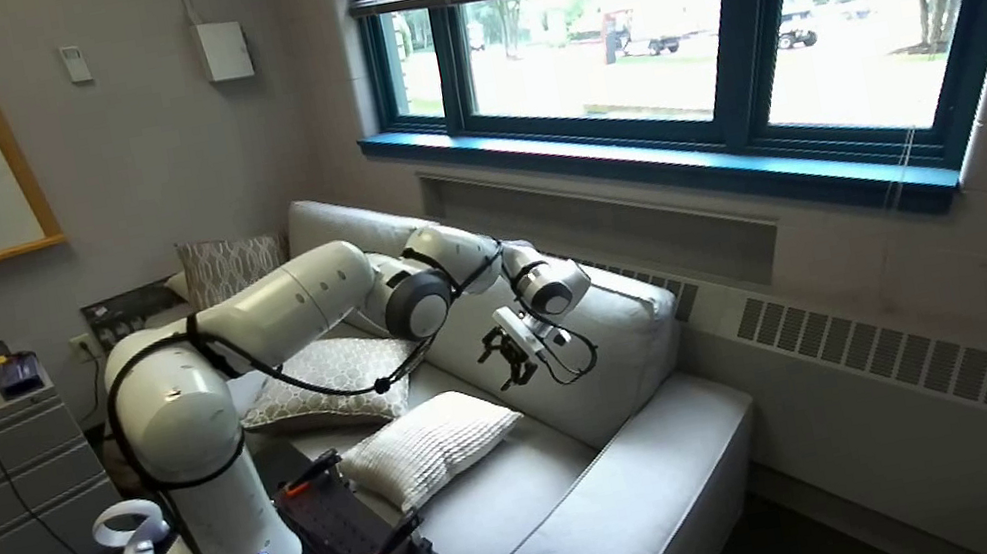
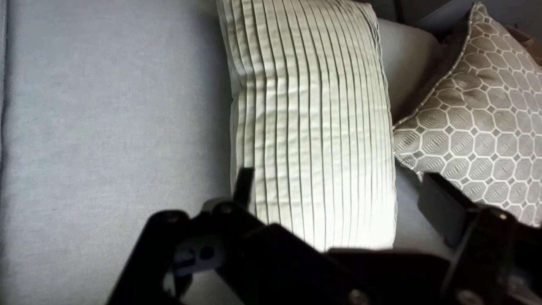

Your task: Move the pillows from the middle of the couch and set them against the armrest

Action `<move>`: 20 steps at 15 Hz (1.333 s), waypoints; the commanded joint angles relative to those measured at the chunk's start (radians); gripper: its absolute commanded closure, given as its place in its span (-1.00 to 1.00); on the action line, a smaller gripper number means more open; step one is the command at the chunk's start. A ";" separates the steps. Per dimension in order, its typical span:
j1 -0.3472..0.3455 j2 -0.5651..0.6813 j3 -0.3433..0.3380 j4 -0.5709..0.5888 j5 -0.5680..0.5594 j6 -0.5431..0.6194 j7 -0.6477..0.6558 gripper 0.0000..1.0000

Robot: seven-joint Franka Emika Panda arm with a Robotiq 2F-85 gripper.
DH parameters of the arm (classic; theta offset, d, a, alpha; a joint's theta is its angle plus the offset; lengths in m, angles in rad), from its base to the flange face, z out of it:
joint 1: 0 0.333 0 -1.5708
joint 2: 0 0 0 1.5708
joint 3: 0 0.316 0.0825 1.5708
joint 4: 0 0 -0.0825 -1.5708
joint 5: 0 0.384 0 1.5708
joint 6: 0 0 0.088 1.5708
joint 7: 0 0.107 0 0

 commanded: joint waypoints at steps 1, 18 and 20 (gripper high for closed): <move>-0.006 0.180 0.025 0.234 0.018 0.004 -0.005 -1.00; -0.007 0.150 0.061 0.093 0.006 0.286 0.095 -1.00; 0.016 0.150 0.054 0.081 -0.004 0.335 0.144 -1.00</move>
